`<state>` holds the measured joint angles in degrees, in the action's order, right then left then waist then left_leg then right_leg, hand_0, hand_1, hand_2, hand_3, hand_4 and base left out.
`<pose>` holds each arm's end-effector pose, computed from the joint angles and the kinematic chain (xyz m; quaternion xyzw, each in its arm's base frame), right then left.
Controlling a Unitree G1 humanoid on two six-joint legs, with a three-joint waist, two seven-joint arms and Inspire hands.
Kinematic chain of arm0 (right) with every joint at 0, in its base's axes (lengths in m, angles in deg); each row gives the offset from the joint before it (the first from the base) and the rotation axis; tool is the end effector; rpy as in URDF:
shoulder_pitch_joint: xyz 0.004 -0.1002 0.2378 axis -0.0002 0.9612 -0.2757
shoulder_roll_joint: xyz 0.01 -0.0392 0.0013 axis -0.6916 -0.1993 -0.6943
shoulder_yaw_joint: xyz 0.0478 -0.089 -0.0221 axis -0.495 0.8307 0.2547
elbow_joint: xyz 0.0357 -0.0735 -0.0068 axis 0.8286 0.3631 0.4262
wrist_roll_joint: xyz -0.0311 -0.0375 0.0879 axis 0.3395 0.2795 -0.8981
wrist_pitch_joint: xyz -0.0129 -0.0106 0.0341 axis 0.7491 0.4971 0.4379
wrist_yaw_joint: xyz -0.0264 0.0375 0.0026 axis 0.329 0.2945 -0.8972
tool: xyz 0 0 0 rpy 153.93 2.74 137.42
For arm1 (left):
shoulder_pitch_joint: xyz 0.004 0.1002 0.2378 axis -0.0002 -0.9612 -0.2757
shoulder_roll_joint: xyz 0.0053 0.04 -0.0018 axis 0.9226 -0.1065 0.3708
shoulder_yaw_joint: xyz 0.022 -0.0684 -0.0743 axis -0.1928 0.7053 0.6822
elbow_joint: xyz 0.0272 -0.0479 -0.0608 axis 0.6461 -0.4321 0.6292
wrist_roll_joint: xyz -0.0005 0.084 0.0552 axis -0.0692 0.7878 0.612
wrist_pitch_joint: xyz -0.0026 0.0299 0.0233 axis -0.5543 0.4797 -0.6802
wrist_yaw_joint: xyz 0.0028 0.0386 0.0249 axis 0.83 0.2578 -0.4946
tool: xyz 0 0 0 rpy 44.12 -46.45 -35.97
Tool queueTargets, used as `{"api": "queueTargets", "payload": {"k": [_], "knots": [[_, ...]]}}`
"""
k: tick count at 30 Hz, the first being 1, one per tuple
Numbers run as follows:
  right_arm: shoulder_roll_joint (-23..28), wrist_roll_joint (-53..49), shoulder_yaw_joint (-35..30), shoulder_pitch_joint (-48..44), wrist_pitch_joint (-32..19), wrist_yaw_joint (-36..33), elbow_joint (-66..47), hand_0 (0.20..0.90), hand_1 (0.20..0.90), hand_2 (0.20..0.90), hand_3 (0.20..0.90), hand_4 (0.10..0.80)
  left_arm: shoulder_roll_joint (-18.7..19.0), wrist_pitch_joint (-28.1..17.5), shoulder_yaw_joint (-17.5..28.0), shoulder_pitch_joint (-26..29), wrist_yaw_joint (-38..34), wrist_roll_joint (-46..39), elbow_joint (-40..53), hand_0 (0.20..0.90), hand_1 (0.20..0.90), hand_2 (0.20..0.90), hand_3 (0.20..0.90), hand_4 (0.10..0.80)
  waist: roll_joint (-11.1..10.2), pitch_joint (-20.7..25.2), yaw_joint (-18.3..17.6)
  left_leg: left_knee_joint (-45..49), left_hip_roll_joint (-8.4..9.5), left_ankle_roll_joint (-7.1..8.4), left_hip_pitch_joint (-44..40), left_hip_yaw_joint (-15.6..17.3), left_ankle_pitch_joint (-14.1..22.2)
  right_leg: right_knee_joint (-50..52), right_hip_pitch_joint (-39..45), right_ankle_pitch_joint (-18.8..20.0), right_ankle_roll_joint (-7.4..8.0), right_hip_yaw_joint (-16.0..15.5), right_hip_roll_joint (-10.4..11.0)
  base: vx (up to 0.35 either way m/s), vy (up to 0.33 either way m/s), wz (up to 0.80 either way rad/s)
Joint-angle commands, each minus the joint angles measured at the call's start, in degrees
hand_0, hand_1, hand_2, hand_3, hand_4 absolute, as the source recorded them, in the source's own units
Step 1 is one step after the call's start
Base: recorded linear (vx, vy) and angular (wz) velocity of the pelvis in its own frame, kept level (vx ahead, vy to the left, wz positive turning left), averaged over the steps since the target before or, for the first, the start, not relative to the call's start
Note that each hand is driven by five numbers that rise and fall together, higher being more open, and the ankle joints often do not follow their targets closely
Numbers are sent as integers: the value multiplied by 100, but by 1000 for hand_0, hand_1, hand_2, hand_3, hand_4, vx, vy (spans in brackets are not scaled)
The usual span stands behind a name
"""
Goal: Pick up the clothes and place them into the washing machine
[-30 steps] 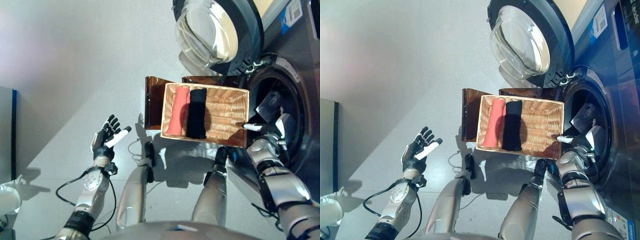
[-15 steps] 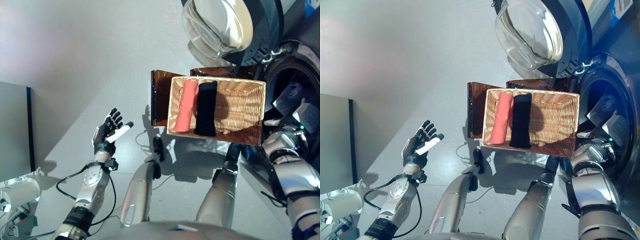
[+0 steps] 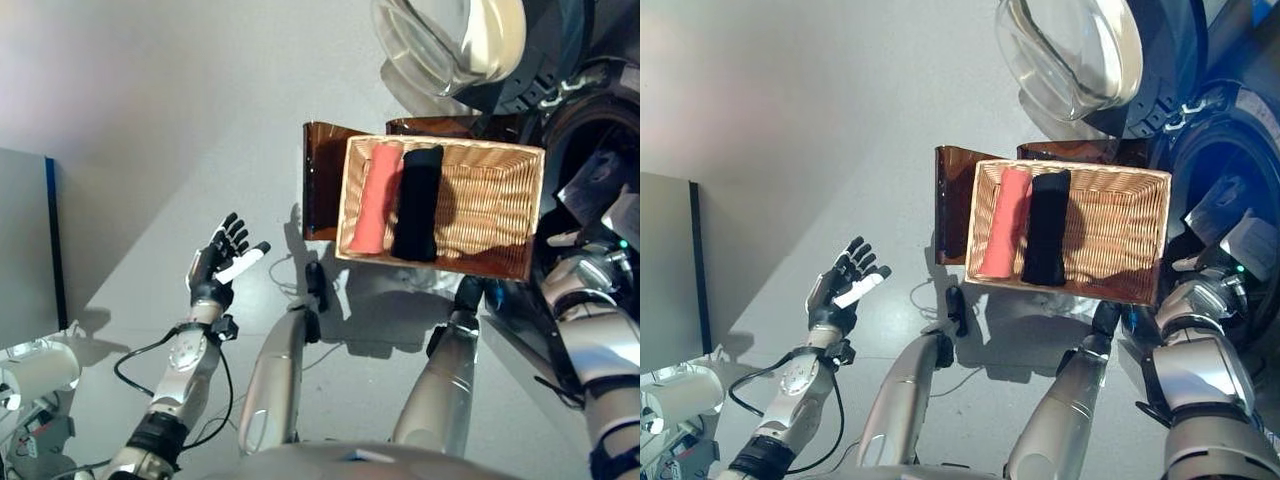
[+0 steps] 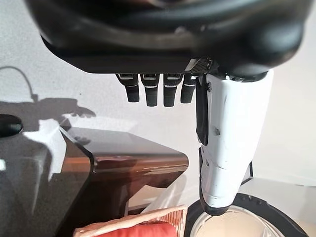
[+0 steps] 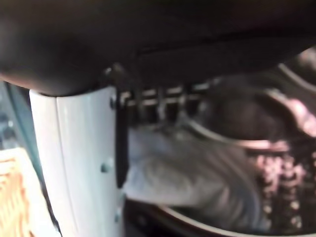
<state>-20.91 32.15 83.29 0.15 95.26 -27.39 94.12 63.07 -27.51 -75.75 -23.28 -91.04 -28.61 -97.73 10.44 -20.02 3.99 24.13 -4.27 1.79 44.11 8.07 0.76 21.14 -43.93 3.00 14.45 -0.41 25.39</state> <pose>0.2637 -0.3577 0.0788 -0.5859 0.2031 -0.4195 0.6629 0.1878 0.1878 0.0003 -0.1226 0.0417 0.0292 0.9912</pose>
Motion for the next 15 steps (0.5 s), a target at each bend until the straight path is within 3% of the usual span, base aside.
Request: {"api": "queueTargets", "payload": {"k": [1,11,12,13,15], "knots": [[964,11,398,-96,161,-216,-112,900,900,900,900,800,381,-425,376,-459,26,34,689,900,900,900,900,800,36,361,10,-17,-394,595,57,-139,-67,258,-217,262,-197,329,-20,0,0,0],[716,-931,274,-130,-598,322,-417,900,900,900,900,800,379,-491,382,-365,-40,-5,637,900,900,900,900,800,-2,317,13,-233,-358,580,176,-116,-187,80,-365,362,-182,344,-45,-3,-5,-1],[703,-978,290,-139,-635,424,-373,625,625,625,625,604,383,-490,400,-378,-34,-13,629,900,900,900,900,800,1,328,16,-229,-360,578,189,-127,-183,108,-394,355,-185,343,-44,0,0,0],[714,-1023,273,-149,-633,451,-317,200,200,200,200,300,377,-485,420,-393,-25,-24,622,900,900,900,900,800,6,343,21,-220,-356,576,213,-138,-182,128,-417,350,-191,344,-40,0,0,0],[705,-1104,254,-184,-620,507,-193,200,200,200,200,300,381,-481,457,-434,-16,-31,608,900,900,900,900,800,13,383,45,-208,-355,573,231,-147,-173,144,-437,343,-195,341,-37,0,0,0]]}}
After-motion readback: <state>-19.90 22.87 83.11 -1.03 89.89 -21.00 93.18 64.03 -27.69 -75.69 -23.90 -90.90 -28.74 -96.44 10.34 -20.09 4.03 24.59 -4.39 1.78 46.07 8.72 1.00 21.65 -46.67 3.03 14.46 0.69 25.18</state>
